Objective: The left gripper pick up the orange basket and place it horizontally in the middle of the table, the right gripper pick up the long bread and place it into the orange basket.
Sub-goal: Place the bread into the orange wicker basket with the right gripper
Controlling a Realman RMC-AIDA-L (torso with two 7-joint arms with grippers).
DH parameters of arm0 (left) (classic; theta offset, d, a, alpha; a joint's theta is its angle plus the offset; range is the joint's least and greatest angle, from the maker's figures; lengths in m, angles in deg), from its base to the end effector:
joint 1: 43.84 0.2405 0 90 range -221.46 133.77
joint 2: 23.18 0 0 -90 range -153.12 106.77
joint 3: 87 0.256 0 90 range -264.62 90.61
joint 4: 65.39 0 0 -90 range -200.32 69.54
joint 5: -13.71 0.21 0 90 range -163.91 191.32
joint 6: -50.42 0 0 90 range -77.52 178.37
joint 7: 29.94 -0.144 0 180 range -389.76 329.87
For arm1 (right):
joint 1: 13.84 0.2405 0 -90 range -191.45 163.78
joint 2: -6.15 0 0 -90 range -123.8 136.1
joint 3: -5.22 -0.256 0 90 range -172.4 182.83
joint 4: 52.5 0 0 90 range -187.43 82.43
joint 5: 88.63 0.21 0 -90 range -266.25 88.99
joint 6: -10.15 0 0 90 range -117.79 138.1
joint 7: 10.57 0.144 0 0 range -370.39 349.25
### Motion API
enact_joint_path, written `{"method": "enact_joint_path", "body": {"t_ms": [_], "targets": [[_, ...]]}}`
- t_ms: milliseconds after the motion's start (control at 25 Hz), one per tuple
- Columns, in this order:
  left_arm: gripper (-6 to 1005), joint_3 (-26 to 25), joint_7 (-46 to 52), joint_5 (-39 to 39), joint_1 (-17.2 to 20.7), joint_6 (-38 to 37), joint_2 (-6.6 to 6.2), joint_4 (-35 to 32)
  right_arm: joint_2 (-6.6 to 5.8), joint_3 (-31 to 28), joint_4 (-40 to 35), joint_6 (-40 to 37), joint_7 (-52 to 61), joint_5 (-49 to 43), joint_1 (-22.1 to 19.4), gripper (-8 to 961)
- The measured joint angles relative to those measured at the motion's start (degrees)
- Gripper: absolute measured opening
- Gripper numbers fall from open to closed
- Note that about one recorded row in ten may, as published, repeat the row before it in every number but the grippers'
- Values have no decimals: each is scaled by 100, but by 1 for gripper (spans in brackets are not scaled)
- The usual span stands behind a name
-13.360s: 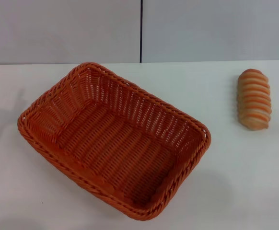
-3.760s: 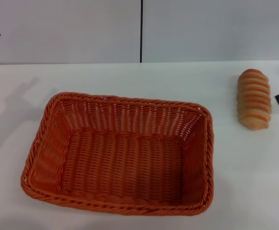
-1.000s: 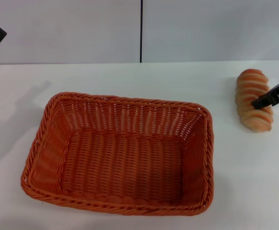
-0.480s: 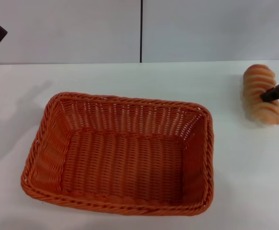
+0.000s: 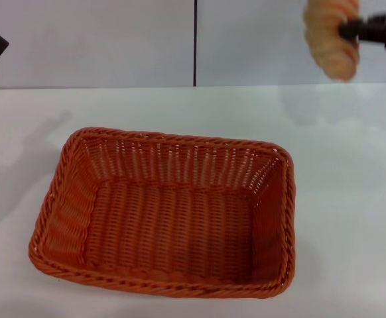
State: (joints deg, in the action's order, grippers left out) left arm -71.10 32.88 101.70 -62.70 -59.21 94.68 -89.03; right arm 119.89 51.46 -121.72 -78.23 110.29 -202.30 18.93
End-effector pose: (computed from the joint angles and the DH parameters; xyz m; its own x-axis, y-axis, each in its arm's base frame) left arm -0.3012 0.2607 0.0785 0.3320 -0.1166 0.9361 0.6206 -0.7204 -0.3098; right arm 0.1873 0.3833 0.1117 0.7542 -0.4402 -0.4872 -0.6064 -0.7516 -0.2597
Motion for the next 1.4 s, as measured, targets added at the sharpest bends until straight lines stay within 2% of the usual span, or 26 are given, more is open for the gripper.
{"method": "enact_joint_path", "body": {"t_ms": [80,240,280,320,360,400,480,680,880,1080,1200,1320,1360,1400], "targets": [[697,0,15,-4,-4,1,0,-1,95,73,-172,-381,-229,1010,-49,96],[697,0,5,-11,-10,22,0,-7,189,287,-15,-839,-414,1420,157,90],[697,0,-13,-11,-18,58,0,-5,233,567,122,-1006,-529,1439,317,90],[697,0,-13,-11,-18,58,0,-5,233,567,122,-1006,-529,1439,317,89],[697,0,-18,-9,-24,78,0,-4,271,930,292,-1075,-671,1422,457,89],[697,0,-19,-6,-31,88,0,-4,271,930,292,-1075,-671,1422,457,89],[697,0,-5,14,-52,119,0,-1,288,1360,530,-1009,-762,1267,641,88],[698,0,15,28,-67,147,0,0,304,1462,800,-902,-417,743,927,86],[697,0,17,27,-77,148,0,0,307,1454,839,-916,-422,688,936,134],[696,4,19,31,-99,148,0,0,285,1438,834,-956,-434,679,869,342],[695,14,19,32,-101,147,3,5,279,1417,786,-967,-444,679,803,583],[694,18,14,34,-101,146,5,31,294,1223,637,-956,-610,785,612,655],[694,18,7,36,-101,146,6,45,367,880,575,-958,-929,1132,393,678],[694,19,2,39,-101,145,8,52,367,880,575,-958,-929,1132,393,702]]}}
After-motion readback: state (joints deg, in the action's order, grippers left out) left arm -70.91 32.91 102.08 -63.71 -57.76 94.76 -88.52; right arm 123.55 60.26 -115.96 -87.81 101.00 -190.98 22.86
